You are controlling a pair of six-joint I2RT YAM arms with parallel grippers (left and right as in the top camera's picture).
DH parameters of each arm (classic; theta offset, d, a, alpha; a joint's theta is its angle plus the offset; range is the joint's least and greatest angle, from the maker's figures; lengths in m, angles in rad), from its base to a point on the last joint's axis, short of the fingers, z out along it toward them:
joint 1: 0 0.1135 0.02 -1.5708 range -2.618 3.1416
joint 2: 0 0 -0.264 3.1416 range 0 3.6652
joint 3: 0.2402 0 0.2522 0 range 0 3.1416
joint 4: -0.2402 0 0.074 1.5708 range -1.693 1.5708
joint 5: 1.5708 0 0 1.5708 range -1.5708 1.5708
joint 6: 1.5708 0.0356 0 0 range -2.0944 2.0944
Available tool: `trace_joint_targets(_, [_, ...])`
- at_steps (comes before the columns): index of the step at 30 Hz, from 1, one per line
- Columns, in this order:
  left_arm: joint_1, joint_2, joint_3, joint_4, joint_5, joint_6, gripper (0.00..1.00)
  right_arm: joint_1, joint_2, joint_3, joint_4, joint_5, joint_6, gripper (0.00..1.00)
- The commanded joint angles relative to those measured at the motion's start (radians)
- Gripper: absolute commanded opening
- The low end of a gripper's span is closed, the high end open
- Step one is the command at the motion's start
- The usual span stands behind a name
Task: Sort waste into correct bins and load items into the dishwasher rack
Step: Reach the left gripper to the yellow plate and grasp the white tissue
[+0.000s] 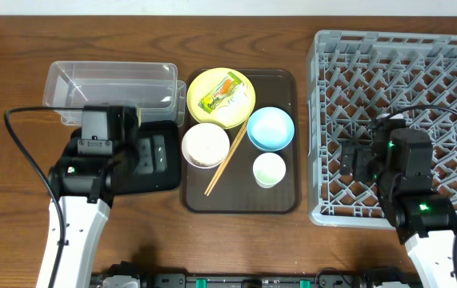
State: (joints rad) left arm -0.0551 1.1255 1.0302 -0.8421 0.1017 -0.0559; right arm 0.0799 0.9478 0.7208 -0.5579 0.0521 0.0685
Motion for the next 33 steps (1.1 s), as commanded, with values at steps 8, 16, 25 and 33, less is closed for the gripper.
trace_joint_targets(8, [-0.081,0.246,0.247,0.167,0.097,0.092,0.93,0.012,-0.001,0.022,0.004,-0.012,0.013,0.99])
trace_joint_targets(16, [-0.215,0.489,0.352,0.387,0.089,0.168,0.93,0.012,-0.001,0.022,0.005,-0.012,0.013,0.99])
trace_joint_targets(25, [-0.316,0.712,0.352,0.515,0.089,0.167,0.93,0.012,0.0,0.022,0.004,-0.012,0.013,0.99])
trace_joint_targets(33, [-0.333,0.857,0.352,0.574,0.089,0.167,0.87,0.012,0.0,0.022,-0.001,-0.012,0.013,0.99])
